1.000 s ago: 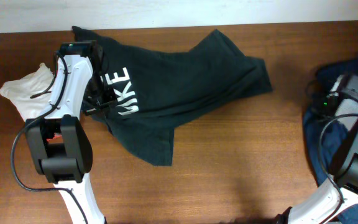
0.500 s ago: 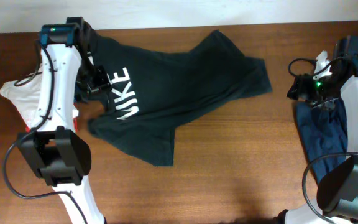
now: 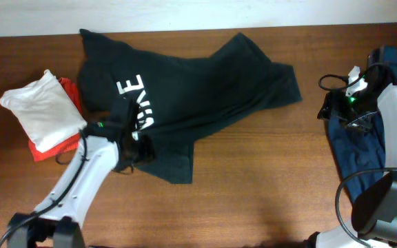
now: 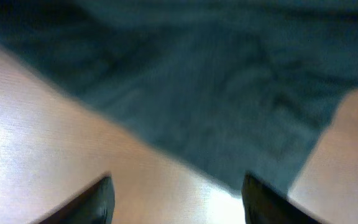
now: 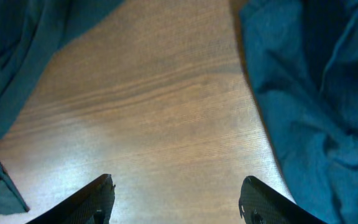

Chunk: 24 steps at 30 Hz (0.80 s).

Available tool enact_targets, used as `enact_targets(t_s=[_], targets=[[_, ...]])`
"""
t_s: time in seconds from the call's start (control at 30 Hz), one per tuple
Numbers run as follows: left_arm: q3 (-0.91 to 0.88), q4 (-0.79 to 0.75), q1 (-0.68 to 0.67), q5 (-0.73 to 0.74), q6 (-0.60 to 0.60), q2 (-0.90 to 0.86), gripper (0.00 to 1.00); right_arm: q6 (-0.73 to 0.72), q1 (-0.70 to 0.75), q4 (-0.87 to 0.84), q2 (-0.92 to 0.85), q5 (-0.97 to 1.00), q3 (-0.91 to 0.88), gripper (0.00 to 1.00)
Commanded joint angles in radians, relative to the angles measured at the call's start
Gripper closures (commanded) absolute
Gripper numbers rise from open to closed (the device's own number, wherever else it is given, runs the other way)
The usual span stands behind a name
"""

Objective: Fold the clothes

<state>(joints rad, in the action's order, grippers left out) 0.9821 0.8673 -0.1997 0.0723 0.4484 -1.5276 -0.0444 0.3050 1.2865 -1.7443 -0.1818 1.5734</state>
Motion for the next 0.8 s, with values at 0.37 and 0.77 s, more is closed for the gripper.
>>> enact_targets(t_s=[0.37,0.77], targets=[[-0.279,-0.425,0.008,-0.042,0.200,-0.084,0.34,0.007,-0.005,0.008,-0.010,0.010,0.000,0.30],[-0.279,-0.389,0.106,-0.077,0.211,-0.084,0.34,0.007,-0.005,0.005,-0.013,0.010,0.000,0.30]])
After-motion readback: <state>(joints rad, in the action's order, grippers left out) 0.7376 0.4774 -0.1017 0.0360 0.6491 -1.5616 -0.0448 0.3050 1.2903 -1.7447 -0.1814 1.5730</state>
